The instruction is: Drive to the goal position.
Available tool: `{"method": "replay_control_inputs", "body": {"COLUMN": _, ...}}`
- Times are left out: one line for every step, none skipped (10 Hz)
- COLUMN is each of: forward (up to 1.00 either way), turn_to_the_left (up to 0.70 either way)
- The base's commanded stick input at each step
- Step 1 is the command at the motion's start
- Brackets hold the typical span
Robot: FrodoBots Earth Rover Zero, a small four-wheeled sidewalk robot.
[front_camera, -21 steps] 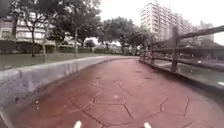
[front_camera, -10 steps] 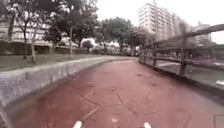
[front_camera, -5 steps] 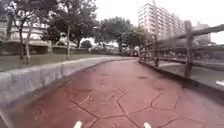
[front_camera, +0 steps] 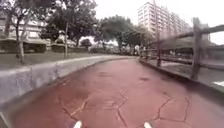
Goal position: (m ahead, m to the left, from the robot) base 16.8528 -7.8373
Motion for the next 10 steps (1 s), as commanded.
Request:
{"method": "replay_control_inputs", "body": {"forward": 0.5, "turn_to_the_left": 0.0}}
{"method": "replay_control_inputs", "body": {"forward": 0.5, "turn_to_the_left": 0.0}}
{"method": "replay_control_inputs", "body": {"forward": 0.5, "turn_to_the_left": 0.0}}
{"method": "replay_control_inputs", "body": {"forward": 0.5, "turn_to_the_left": 0.0}}
{"method": "replay_control_inputs", "body": {"forward": 0.5, "turn_to_the_left": 0.0}}
{"method": "replay_control_inputs", "body": {"forward": 0.5, "turn_to_the_left": 0.0}}
{"method": "replay_control_inputs", "body": {"forward": 0.5, "turn_to_the_left": 0.0}}
{"method": "replay_control_inputs", "body": {"forward": 0.5, "turn_to_the_left": 0.01}}
{"method": "replay_control_inputs", "body": {"forward": 0.5, "turn_to_the_left": 0.06}}
{"method": "replay_control_inputs", "body": {"forward": 0.5, "turn_to_the_left": 0.02}}
